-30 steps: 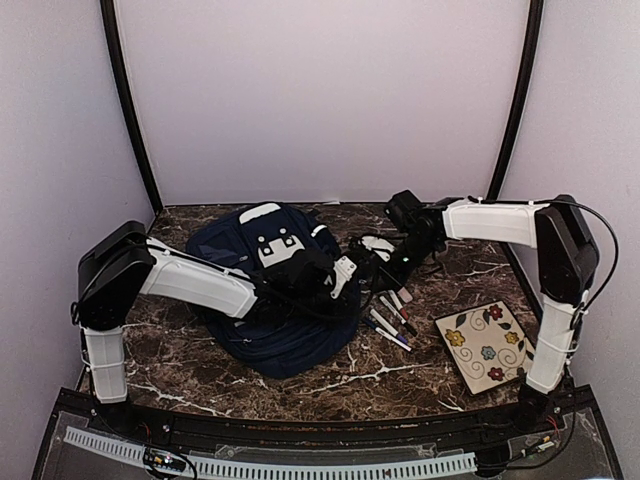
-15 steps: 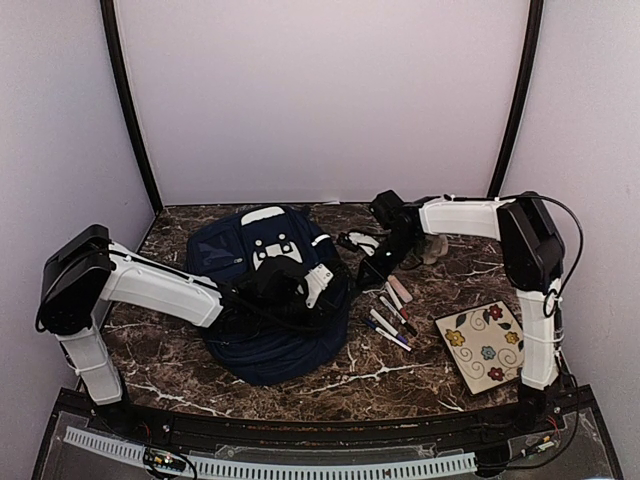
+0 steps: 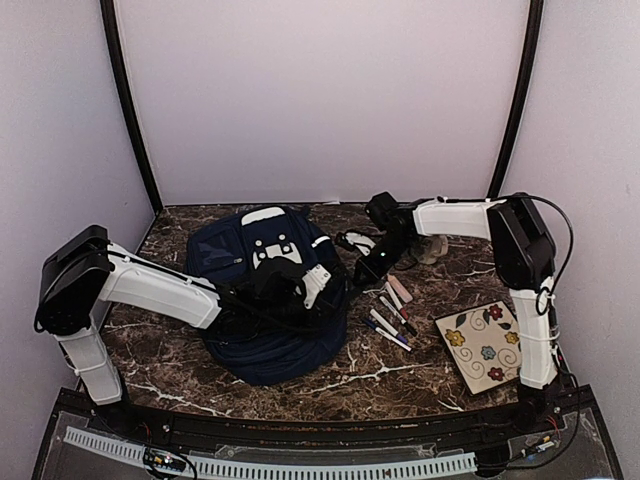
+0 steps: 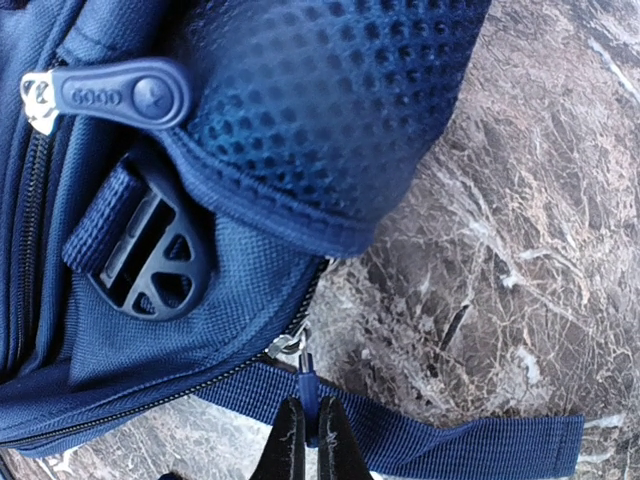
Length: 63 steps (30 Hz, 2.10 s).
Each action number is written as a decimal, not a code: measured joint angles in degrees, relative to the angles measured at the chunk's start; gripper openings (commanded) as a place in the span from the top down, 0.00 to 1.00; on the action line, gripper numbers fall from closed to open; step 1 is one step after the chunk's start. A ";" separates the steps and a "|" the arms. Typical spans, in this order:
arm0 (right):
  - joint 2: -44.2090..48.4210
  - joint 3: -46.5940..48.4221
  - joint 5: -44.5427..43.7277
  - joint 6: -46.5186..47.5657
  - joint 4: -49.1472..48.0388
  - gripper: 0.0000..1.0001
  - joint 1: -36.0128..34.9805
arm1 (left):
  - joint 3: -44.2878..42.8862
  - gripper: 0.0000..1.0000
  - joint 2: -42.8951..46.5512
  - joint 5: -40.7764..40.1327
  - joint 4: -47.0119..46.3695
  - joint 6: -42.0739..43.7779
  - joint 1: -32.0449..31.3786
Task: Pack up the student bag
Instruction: Zip the student bag into the largest pocket of the bag, then pick up the second largest pocket of the bag from the upper front pocket.
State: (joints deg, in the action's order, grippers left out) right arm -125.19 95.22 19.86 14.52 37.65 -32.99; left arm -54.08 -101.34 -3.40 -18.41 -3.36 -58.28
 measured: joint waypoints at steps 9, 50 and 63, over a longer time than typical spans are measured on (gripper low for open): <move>0.81 0.09 -3.82 -0.15 -0.42 0.68 0.92 | 0.20 0.74 0.13 0.35 0.42 0.94 -0.02; 18.78 -12.37 0.61 7.56 -0.76 0.66 -12.41 | 9.62 0.49 25.83 -3.58 31.34 0.74 9.49; 22.60 -18.75 -4.70 7.54 -2.12 0.66 -12.37 | 4.46 0.61 15.32 -10.69 33.59 9.38 0.17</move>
State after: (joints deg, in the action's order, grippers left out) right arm -102.59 76.47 15.16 22.06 35.53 -45.36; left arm -49.63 -86.02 -14.09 15.18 6.02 -58.11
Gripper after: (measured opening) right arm 0.340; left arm 0.458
